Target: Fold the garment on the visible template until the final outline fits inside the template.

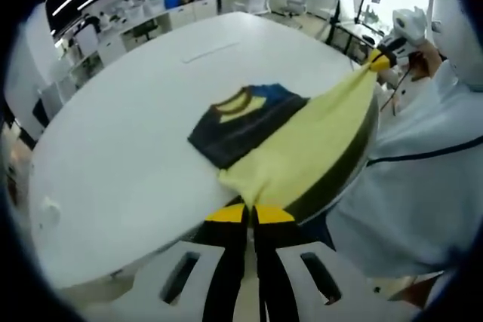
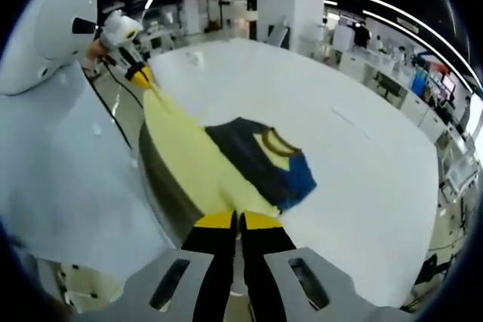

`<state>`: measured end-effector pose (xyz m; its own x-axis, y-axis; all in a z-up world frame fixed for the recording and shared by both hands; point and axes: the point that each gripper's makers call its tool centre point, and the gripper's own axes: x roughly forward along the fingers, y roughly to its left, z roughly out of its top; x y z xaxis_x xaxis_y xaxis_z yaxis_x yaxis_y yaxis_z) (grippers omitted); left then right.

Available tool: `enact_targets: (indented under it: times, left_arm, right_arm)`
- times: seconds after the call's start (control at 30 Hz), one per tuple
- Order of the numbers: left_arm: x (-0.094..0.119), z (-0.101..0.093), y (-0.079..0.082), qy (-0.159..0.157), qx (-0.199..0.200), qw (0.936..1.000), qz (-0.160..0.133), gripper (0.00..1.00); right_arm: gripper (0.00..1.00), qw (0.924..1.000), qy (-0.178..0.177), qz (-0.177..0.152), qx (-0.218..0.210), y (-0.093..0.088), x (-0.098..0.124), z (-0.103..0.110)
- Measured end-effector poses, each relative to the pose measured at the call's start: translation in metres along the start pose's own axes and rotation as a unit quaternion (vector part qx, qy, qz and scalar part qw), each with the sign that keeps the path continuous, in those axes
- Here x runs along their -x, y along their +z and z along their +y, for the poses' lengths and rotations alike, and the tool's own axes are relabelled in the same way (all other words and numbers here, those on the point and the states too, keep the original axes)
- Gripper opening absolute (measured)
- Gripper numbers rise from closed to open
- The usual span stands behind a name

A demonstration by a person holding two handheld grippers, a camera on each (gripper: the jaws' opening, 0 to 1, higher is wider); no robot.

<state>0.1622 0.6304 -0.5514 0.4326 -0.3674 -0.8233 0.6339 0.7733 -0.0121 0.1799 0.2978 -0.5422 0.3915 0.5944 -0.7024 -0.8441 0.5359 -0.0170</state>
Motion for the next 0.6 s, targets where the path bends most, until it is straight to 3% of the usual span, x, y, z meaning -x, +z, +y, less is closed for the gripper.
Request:
enact_targets:
  times: [0.6]
  left_arm:
    - [0.0090,-0.0029,0.0008,-0.004,-0.008,1.0000,-0.001,0.00]
  right_arm:
    - [0.03,0.9999,0.010,-0.005,0.012,0.0058,0.0094,0.0072]
